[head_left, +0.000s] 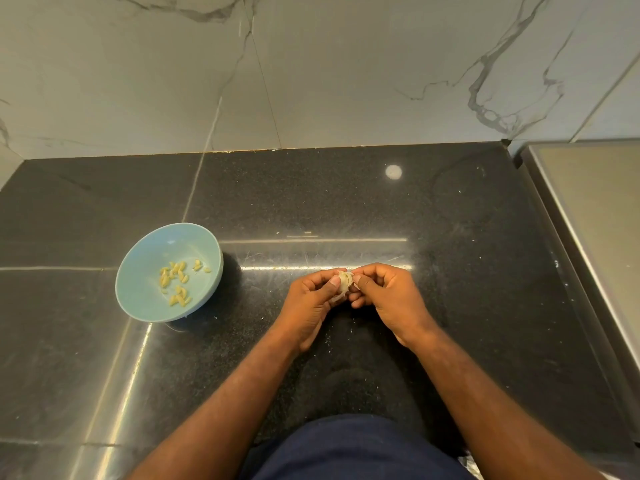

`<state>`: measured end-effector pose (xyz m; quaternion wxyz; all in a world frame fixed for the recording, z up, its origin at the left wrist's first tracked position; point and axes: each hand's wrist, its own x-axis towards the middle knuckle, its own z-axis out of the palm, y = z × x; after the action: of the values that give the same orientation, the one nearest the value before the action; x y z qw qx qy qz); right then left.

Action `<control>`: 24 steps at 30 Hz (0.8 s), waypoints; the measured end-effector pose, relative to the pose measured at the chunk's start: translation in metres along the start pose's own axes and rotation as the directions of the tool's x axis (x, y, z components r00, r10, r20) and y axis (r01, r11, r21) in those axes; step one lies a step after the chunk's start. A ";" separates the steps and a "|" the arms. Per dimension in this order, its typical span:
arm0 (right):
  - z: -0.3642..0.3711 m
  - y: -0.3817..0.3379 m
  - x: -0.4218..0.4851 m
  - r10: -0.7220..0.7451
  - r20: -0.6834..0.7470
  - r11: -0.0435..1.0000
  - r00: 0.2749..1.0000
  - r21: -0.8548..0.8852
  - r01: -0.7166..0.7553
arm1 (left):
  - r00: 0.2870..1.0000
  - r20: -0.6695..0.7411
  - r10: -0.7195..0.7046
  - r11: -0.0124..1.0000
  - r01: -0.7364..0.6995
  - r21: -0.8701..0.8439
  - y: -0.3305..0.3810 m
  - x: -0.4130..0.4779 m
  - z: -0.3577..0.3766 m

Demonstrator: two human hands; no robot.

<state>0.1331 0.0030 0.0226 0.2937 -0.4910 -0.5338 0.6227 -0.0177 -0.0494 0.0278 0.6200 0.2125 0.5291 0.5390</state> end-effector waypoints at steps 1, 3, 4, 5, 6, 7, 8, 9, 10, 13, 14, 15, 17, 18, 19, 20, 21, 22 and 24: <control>0.000 0.000 0.000 0.010 -0.010 1.000 1.000 0.006 -0.010 | 1.000 -0.003 -0.014 1.000 0.014 -0.019 0.000 0.001 0.001; 0.000 -0.001 0.001 0.012 -0.031 1.000 0.999 -0.007 -0.012 | 0.999 -0.010 -0.033 0.998 0.033 -0.048 0.000 0.001 0.003; 0.000 -0.001 0.002 0.001 -0.035 1.000 0.999 -0.030 -0.002 | 0.999 -0.011 -0.038 0.998 0.037 -0.056 0.000 0.002 0.004; 0.000 -0.002 0.002 -0.014 -0.035 0.998 0.999 -0.059 0.012 | 0.999 -0.010 -0.039 0.998 0.039 -0.059 0.000 0.002 0.005; 0.000 -0.003 0.002 -0.025 -0.034 0.996 0.999 -0.088 0.022 | 0.999 -0.012 -0.040 0.998 0.039 -0.057 0.000 0.002 0.006; -0.001 -0.003 0.001 -0.033 -0.034 0.993 0.999 -0.112 0.029 | 0.999 -0.020 -0.039 0.998 0.038 -0.050 0.000 0.002 0.006; -0.002 -0.003 0.001 -0.039 -0.038 0.991 0.999 -0.133 0.034 | 0.999 -0.032 -0.038 0.999 0.037 -0.036 0.000 0.003 0.006; -0.002 -0.002 0.001 -0.049 -0.047 0.987 0.998 -0.156 0.041 | 0.998 -0.044 -0.035 0.999 0.035 -0.019 -0.001 0.003 0.007; -0.003 -0.001 0.002 -0.064 -0.061 0.981 0.996 -0.184 0.052 | 0.998 -0.054 -0.032 0.999 0.032 0.000 -0.002 0.003 0.006; -0.005 -0.001 0.000 -0.111 -0.099 0.968 0.989 -0.238 0.085 | 0.998 -0.066 -0.018 0.999 0.020 0.026 -0.003 0.002 0.006; -0.005 -0.002 -0.001 -0.113 -0.090 0.969 0.990 -0.231 0.089 | 0.998 -0.057 -0.012 1.000 0.013 0.023 -0.003 0.002 0.005; -0.004 -0.003 -0.003 -0.110 -0.072 0.973 0.991 -0.211 0.093 | 0.999 -0.044 -0.007 1.000 0.007 0.015 -0.003 0.002 0.005; -0.001 -0.002 -0.005 -0.106 -0.051 0.981 0.993 -0.171 0.096 | 1.000 -0.014 -0.007 0.999 0.007 -0.031 -0.003 0.001 0.006; 0.000 -0.001 -0.005 -0.109 -0.052 0.982 0.993 -0.161 0.099 | 1.000 -0.004 -0.010 0.998 0.010 -0.062 -0.003 0.000 0.007; 0.002 0.000 -0.005 -0.115 -0.053 0.981 0.992 -0.160 0.106 | 1.000 0.002 -0.008 0.997 0.009 -0.082 -0.003 0.000 0.008; 0.003 0.001 -0.004 -0.125 -0.047 0.978 0.991 -0.172 0.116 | 1.000 -0.003 -0.001 0.997 0.000 -0.083 -0.004 0.000 0.008; 0.004 0.002 -0.004 -0.136 -0.036 0.974 0.990 -0.189 0.127 | 1.000 -0.015 0.013 0.997 -0.014 -0.070 -0.004 0.000 0.008; 0.005 0.003 -0.004 -0.144 -0.025 0.970 0.989 -0.204 0.136 | 0.999 -0.031 0.026 0.998 -0.027 -0.049 -0.005 0.000 0.007; 0.006 0.004 -0.004 -0.144 -0.021 0.968 0.989 -0.211 0.137 | 0.998 -0.048 0.032 0.999 -0.033 -0.014 -0.008 0.001 0.005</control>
<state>0.1294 -0.0042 0.0197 0.2934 -0.4913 -0.6244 0.5317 -0.0101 -0.0500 0.0226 0.5997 0.2036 0.5363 0.5579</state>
